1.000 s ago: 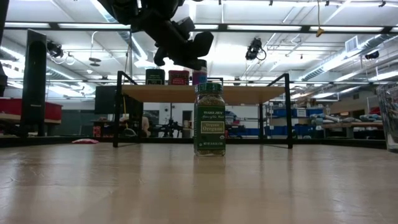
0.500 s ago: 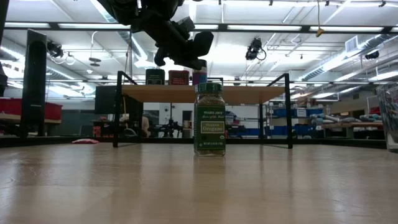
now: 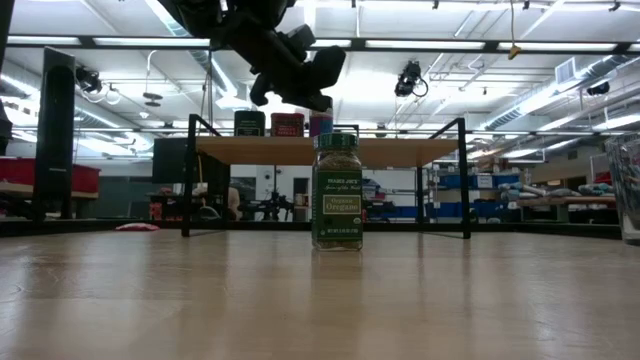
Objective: Shelf spices
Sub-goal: Put the black seasoning bottle on the shelf, then put the green seasoning bottle on the shelf
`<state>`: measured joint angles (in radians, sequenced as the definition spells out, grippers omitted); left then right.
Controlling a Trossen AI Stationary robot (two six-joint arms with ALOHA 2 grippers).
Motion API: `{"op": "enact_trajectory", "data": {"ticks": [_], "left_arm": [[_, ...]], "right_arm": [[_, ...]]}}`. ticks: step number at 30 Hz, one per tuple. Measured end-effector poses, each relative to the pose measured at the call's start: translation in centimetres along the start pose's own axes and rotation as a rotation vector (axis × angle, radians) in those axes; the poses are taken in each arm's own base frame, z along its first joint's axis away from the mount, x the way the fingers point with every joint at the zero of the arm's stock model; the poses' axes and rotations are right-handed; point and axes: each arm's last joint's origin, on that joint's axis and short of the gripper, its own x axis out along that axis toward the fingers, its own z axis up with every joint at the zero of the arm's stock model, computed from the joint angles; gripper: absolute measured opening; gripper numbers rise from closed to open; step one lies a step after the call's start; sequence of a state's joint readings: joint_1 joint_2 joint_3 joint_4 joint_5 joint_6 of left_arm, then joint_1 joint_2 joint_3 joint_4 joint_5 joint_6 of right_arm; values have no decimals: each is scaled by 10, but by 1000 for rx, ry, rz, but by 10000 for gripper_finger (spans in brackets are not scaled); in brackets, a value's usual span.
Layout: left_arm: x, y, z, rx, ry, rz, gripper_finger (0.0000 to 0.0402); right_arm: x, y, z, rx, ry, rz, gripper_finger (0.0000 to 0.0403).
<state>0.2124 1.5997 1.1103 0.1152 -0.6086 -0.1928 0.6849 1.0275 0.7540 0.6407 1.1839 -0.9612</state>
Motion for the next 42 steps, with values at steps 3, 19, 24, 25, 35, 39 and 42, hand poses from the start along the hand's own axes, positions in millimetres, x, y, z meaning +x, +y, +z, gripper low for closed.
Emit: {"op": "enact_trajectory", "data": {"ticks": [3,19,24,25,35,39,42], "left_arm": [[2,2,0,-3,0,8,0],[8,13,3,-15,-4,40,0],[9,15,3,-18,-5,48,0],[10,16,4,-21,-7,51,0],[11,16,7,-42,-31,2,0],[9,12,6,-34,-23,-9,0],[6,8,6,-36,-31,-23,0]], "right_arm": [[0,0,0,0,0,0,39],[0,0,0,0,0,0,39],[0,0,0,-1,1,-1,39],[0,0,0,-1,1,-1,39],[0,0,0,-2,1,-1,39],[0,0,0,-2,1,-1,39],[0,0,0,-2,1,-1,39]]}}
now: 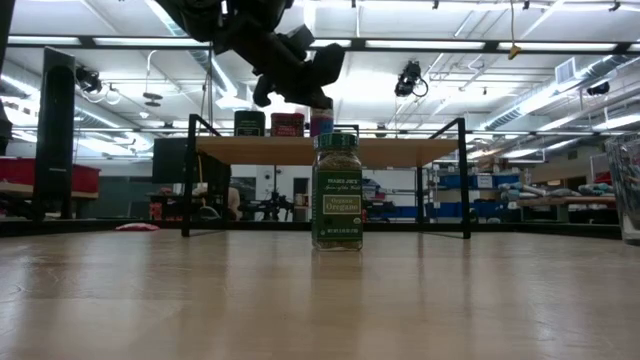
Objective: Shelf spices
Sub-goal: Put the green seasoning bottle on the shelf
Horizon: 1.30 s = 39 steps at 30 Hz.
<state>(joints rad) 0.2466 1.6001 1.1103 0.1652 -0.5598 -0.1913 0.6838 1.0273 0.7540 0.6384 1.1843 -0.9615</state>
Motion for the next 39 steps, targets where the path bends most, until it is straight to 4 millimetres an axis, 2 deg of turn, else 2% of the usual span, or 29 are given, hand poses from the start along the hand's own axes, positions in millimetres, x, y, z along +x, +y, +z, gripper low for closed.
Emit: {"op": "enact_trajectory", "data": {"ticks": [10,13,16,20,25,30,34,39], "left_arm": [[-15,-24,-3,38,33,-100,0],[-24,-32,5,100,107,-109,0],[-38,-37,21,190,177,-58,0],[-66,-44,51,304,157,46,0],[-114,-52,93,401,-22,100,0],[-158,-41,115,381,-120,83,0],[-174,-42,104,370,-144,47,0],[-169,-53,55,349,-143,-2,0]], "right_arm": [[0,0,0,1,0,0,39],[0,0,0,2,0,0,39],[0,0,0,2,0,0,39],[0,0,0,4,-10,6,39],[3,1,0,27,-45,29,39],[11,0,-4,62,-34,25,39],[19,3,-11,76,-29,61,39],[37,4,-24,174,-54,175,39]]}}
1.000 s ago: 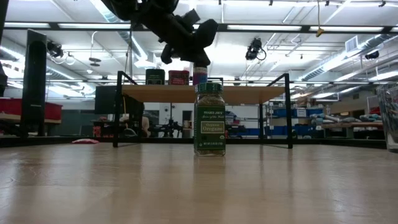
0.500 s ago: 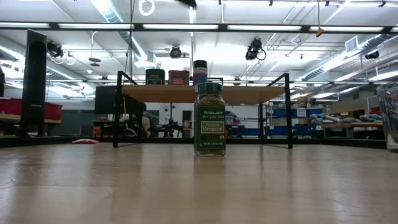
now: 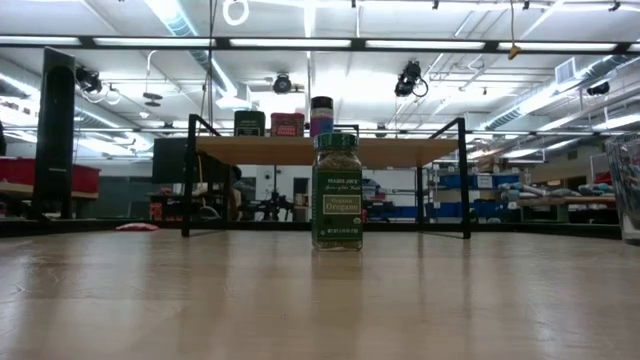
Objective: Shelf spices
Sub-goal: Put the green seasoning bottle on the shelf
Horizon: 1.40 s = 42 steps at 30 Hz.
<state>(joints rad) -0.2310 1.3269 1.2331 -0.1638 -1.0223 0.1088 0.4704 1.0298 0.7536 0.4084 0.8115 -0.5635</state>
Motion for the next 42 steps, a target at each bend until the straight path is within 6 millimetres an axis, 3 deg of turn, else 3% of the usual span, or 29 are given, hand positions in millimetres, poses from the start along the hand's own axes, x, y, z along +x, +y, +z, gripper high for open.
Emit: {"op": "enact_trajectory", "data": {"ticks": [7,12,19,24,27,34,42], "left_arm": [[0,-27,-60,-155,-18,-82,0],[-13,-22,-72,-203,-22,-116,0],[-33,-14,-85,-162,-4,-172,0],[-41,-17,-120,-119,30,-201,0],[-40,-20,-149,-140,40,-203,0],[-45,-14,-212,-374,-59,-362,0],[-60,9,-251,-521,-189,-574,1]], "right_arm": [[24,-13,-22,262,51,116,40],[43,-6,-34,314,68,90,64],[82,19,-45,361,59,43,169],[114,41,-42,359,167,78,259],[131,50,-38,366,312,111,293],[162,62,-30,382,637,190,305],[178,73,-11,368,796,287,306]]}}
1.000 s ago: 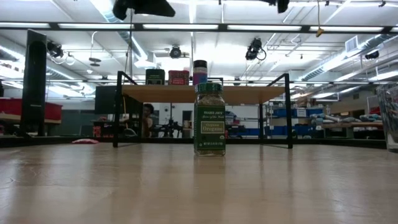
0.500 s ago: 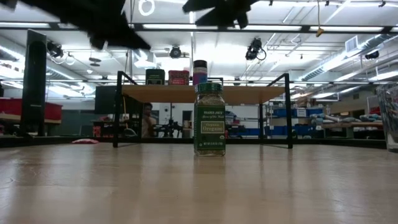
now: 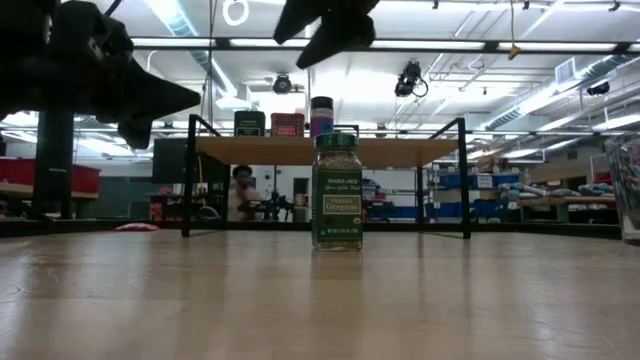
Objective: Shelf spices
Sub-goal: Put the green seasoning bottle on the shelf
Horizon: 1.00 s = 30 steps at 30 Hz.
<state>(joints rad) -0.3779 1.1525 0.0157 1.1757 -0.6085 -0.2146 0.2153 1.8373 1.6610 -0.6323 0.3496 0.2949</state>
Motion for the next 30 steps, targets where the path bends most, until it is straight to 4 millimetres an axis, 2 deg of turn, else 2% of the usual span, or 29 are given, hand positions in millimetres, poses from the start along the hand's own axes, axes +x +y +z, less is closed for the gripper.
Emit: {"op": "enact_trajectory", "data": {"ticks": [3,8,14,21,30], "left_arm": [[-1,0,-1,0,6,-27,0],[0,-2,-1,6,18,-56,1],[0,-4,-3,-11,41,-113,1],[0,-6,-4,-24,62,-196,0],[0,-5,-3,-27,53,-176,0]], "right_arm": [[0,0,1,62,57,-26,306],[0,0,2,156,49,-60,306],[-1,2,0,197,67,-39,305],[0,-1,-9,293,198,30,305],[15,-1,-32,271,273,11,319]]}}
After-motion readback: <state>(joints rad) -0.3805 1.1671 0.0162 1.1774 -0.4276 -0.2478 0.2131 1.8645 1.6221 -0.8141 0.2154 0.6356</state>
